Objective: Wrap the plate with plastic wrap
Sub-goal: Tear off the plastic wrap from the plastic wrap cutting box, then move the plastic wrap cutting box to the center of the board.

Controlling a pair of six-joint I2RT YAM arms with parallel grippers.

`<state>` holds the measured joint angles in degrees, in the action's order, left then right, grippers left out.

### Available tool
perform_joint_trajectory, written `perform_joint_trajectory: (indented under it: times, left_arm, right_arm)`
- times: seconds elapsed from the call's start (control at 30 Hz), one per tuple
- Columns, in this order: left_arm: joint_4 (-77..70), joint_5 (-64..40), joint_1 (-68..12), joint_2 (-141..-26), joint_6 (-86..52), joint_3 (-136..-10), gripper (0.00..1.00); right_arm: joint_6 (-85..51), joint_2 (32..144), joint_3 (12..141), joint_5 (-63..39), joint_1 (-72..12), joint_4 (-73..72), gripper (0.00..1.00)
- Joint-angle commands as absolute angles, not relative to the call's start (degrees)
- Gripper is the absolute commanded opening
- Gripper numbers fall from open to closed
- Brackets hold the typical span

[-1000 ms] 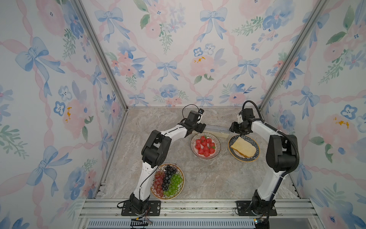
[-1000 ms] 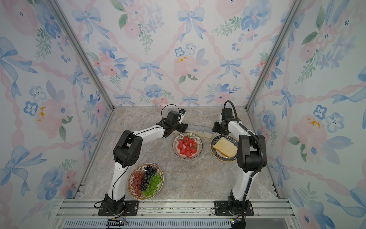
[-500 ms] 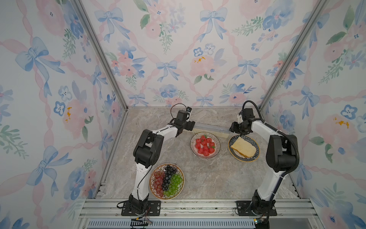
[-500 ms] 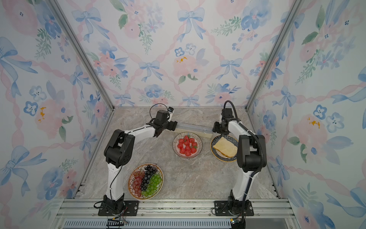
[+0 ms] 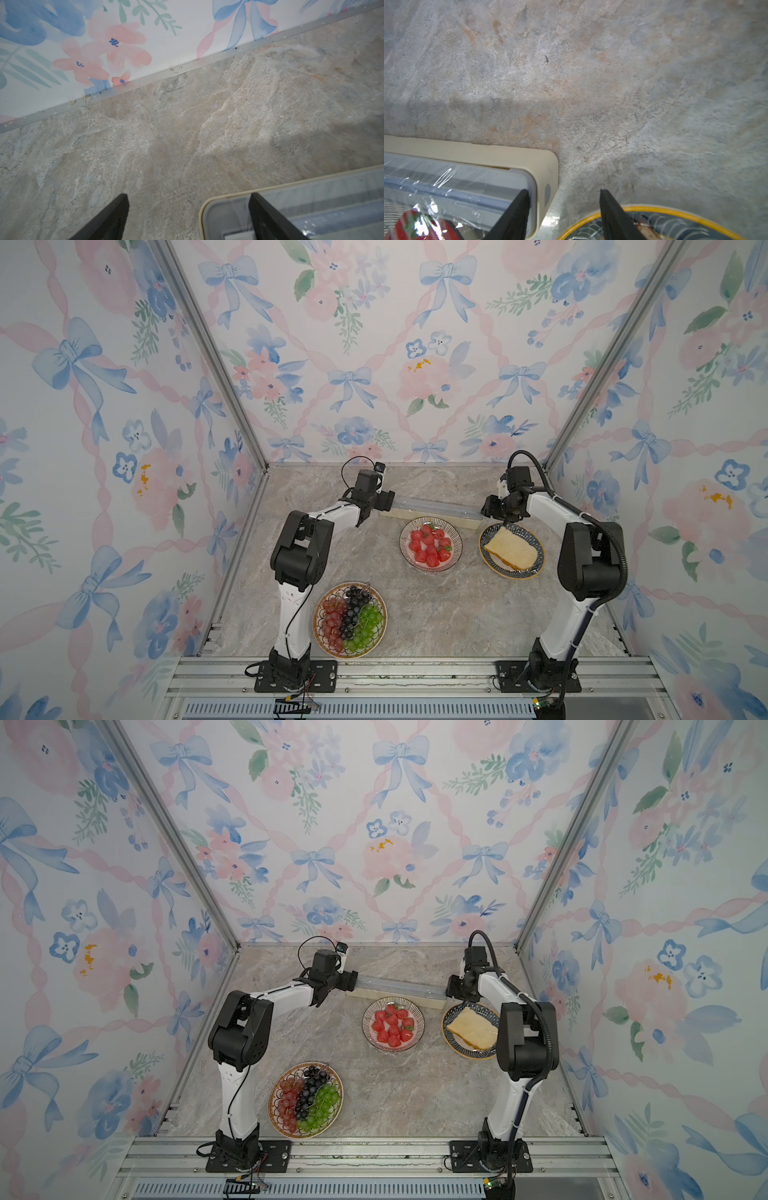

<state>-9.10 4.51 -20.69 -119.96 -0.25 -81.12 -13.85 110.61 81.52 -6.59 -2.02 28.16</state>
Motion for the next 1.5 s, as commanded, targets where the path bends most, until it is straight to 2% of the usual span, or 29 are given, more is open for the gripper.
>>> perform_joint_trajectory:
  times: [0.0, 0.23, 0.43, 0.57, 0.63, 0.9, 1.23, 1.33, 1.47]
  left_arm:
    - [-6.2, 7.1, -17.2, -117.2, -0.6, -80.1, 0.93]
    - [-6.3, 0.8, -15.3, -109.1, -6.1, -79.1, 0.97]
    - [-6.6, -8.1, -15.4, -99.1, -15.0, -67.8, 0.95]
    - [-10.7, -17.6, -17.3, -98.0, -22.1, -60.7, 0.95]
    - [-13.6, -22.1, -18.0, -99.8, -25.0, -59.9, 0.95]
    - [-21.5, -27.1, -18.9, -111.2, -31.8, -64.3, 0.95]
    - [-22.2, -26.6, -17.1, -122.3, -32.0, -76.5, 0.95]
    - [-22.1, -24.8, -16.3, -121.1, -31.9, -75.6, 0.94]
    - [-20.8, -19.6, -16.3, -113.1, -26.6, -69.5, 0.93]
  right_arm:
    - [-12.4, 112.0, 83.4, -1.7, -1.4, 33.8, 0.57]
    - [-12.4, 103.9, 85.8, -3.8, -1.4, 31.5, 0.75]
    - [-17.0, 91.6, 71.6, -12.9, -4.4, 24.5, 0.84]
    - [-23.8, 89.3, 62.6, -18.2, -9.2, 16.4, 0.91]
    - [-26.8, 90.4, 61.0, -19.5, -10.9, 13.1, 0.92]
    - [-31.8, 98.7, 62.5, -19.7, -11.0, 8.4, 0.92]
    - [-29.4, 108.1, 73.5, -20.9, -6.1, 7.8, 0.91]
    - [-28.0, 107.9, 74.6, -20.0, -5.8, 9.4, 0.90]
    - [-22.8, 102.6, 72.6, -17.1, -6.8, 12.2, 0.90]
